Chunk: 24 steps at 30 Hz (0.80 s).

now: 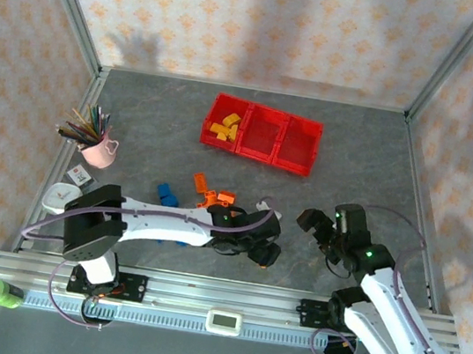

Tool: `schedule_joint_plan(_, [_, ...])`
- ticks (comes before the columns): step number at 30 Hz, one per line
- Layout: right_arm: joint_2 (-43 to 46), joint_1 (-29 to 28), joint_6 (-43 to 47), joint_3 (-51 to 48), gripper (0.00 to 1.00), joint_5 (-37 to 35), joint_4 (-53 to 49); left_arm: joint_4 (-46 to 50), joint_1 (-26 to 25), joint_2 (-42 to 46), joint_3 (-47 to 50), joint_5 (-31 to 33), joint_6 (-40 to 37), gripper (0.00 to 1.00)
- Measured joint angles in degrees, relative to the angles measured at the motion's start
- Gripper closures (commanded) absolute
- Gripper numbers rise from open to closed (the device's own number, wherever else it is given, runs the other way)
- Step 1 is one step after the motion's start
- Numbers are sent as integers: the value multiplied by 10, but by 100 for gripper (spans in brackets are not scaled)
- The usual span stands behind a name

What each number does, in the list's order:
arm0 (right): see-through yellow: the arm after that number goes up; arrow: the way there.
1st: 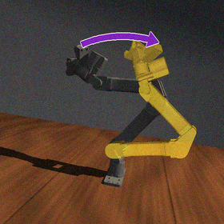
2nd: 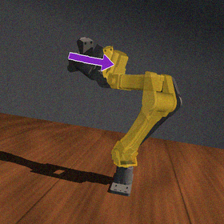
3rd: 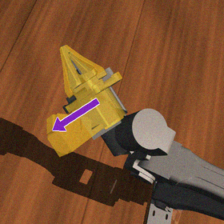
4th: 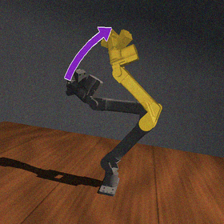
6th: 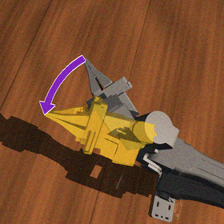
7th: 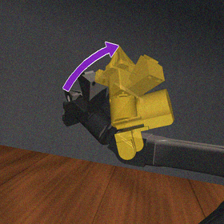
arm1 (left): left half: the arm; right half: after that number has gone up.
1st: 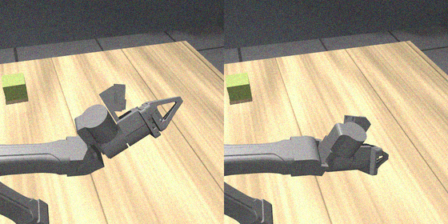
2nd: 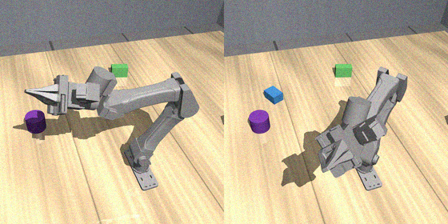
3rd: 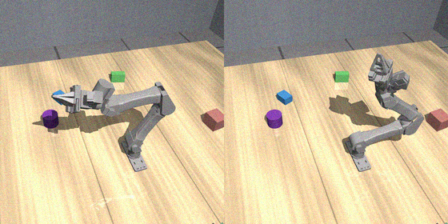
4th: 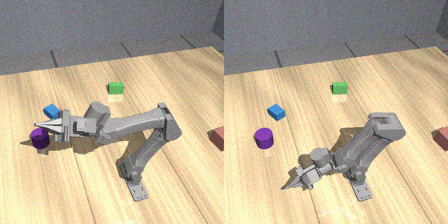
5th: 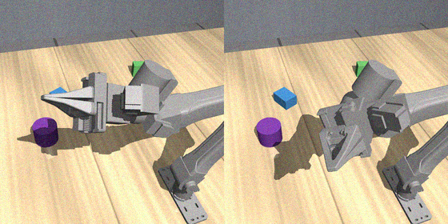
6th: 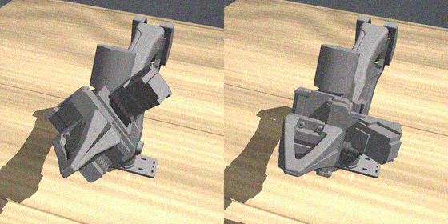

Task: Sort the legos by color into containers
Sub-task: Pick up the lego from the middle-left of the table.

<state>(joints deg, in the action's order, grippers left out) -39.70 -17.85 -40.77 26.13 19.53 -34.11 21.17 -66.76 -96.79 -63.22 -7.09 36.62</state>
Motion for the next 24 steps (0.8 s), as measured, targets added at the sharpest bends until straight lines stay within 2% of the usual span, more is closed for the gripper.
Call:
schedule_joint_plan(12, [26, 0, -12, -6, 0, 4, -4, -4, -7, -86, -29, 0, -2, 29])
schedule_joint_plan(17, [29, 0, -12, -13, 0, 6, -4, -4, -12, -108, -44, 1, -4, 36])
schedule_joint_plan(24, [31, 0, -12, -16, 0, 11, -4, -5, -11, -117, -48, 3, -5, 54])
